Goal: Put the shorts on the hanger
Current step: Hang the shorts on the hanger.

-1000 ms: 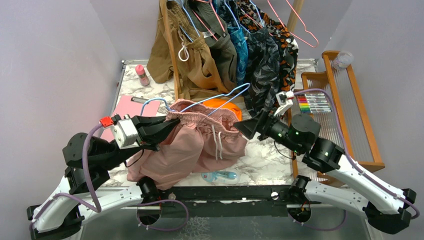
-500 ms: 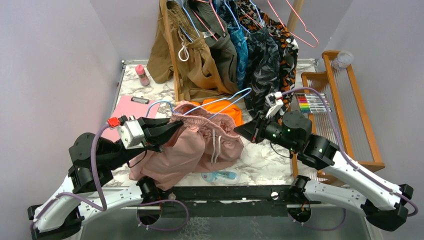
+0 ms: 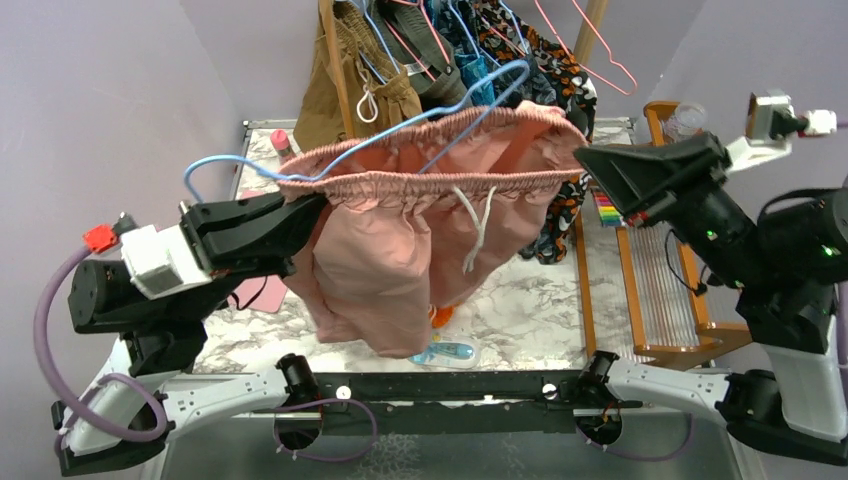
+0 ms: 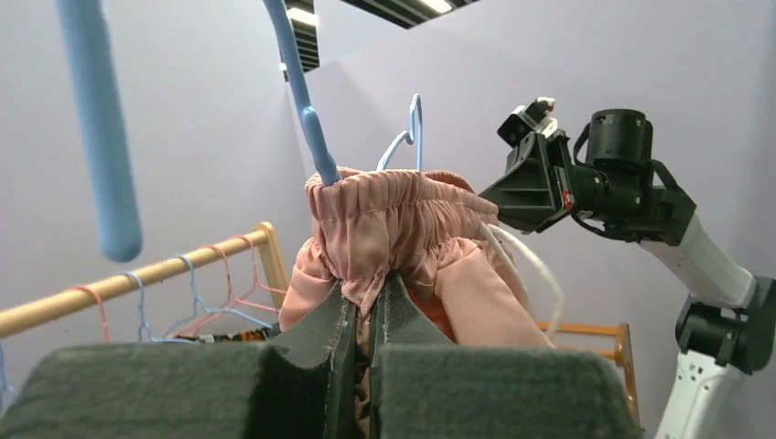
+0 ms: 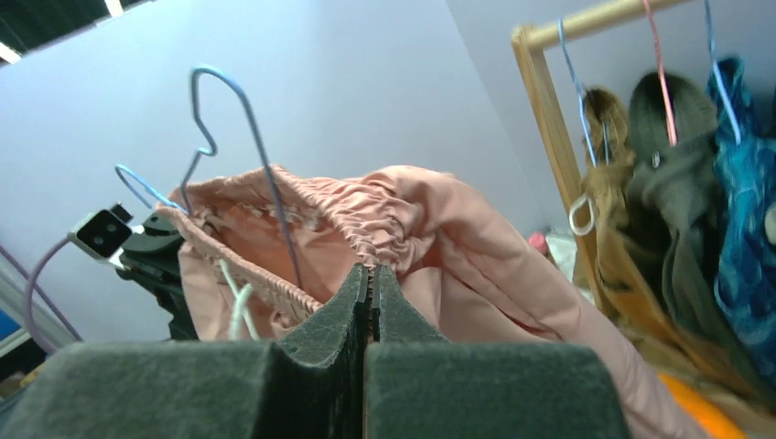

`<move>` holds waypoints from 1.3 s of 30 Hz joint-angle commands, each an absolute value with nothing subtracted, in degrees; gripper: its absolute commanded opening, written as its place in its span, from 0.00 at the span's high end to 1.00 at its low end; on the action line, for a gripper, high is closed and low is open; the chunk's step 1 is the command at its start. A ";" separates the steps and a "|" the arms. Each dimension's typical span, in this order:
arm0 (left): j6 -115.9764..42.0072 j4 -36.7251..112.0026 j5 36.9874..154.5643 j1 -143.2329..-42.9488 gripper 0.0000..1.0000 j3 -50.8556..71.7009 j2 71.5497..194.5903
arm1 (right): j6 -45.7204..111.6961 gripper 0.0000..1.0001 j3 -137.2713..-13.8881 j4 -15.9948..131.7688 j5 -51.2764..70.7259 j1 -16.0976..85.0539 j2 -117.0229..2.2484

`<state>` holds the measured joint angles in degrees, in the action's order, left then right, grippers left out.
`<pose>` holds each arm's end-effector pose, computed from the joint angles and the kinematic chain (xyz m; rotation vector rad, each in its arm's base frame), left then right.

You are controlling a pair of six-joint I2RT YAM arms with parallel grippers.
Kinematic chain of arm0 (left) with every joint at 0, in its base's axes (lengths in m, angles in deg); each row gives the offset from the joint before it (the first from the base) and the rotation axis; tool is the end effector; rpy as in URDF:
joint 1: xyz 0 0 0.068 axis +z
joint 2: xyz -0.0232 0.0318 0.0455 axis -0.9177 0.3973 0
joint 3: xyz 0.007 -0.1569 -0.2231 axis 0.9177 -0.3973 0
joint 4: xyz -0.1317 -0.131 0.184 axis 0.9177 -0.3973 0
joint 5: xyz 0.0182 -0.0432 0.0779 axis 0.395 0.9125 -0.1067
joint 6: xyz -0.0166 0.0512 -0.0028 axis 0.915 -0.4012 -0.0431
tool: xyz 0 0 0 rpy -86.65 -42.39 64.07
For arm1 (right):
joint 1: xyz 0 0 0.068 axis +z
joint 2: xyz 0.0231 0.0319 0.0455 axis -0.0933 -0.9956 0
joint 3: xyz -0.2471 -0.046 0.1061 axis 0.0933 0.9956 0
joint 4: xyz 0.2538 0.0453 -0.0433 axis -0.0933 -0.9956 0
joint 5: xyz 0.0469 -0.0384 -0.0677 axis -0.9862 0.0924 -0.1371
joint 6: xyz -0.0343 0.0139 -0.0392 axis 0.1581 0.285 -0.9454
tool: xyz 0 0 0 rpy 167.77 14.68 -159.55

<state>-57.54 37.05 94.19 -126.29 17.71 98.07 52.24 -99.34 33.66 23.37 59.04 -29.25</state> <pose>0.0240 -0.0490 0.5567 0.5969 0.6731 -0.8775 0.0551 0.0686 0.5834 -0.2086 1.2599 1.1506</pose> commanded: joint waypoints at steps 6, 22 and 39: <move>-53.60 41.22 87.01 -126.35 1.00 -2.79 85.27 | 57.00 0.99 -74.64 29.14 29.57 59.40 -25.68; -55.31 33.17 89.02 -126.33 1.00 -1.68 87.35 | 53.18 0.99 -82.94 22.10 38.74 59.40 -28.45; -55.29 21.08 91.10 -126.36 1.00 -7.33 87.14 | 56.22 0.99 -82.87 9.33 45.39 59.40 -28.04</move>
